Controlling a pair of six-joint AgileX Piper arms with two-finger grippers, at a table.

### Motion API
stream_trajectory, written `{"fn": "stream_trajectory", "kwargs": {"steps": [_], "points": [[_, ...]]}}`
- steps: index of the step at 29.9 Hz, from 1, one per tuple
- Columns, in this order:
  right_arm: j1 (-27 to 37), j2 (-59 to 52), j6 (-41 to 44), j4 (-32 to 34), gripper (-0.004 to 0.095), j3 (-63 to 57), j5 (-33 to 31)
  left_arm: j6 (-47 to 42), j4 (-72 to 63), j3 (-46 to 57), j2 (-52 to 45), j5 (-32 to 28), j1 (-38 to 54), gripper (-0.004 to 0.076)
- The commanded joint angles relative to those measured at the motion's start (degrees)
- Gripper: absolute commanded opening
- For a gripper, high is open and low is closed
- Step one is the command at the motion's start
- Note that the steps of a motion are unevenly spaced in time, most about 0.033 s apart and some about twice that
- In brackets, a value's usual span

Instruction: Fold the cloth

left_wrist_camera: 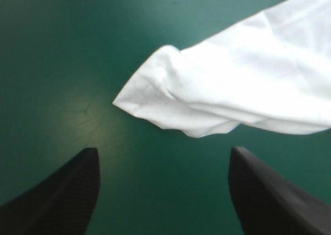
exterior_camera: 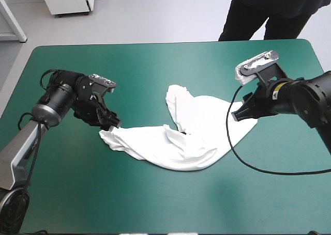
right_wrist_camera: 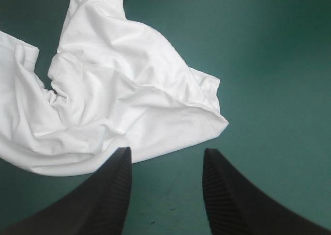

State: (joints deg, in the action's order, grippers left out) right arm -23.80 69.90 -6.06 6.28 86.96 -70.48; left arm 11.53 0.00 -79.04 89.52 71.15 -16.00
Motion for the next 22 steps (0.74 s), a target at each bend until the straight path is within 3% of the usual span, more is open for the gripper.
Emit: {"fn": "stream_trajectory", "kwargs": {"steps": [1,13,22], "points": [[0.0,-1.1,-0.4,0.3,0.0415,1.7,2.8,0.9,0.8,1.2,-1.6,-1.8,0.2,0.0512],[0.0,-1.1,-0.9,-1.1,0.0415,1.7,2.8,1.3,3.2,2.2,7.5,-7.7,4.2,0.0512],[0.0,-1.1,-0.9,-2.2,0.0415,1.7,2.8,6.7,-5.2,2.2,12.2,-9.8,7.0,0.0504]]}}
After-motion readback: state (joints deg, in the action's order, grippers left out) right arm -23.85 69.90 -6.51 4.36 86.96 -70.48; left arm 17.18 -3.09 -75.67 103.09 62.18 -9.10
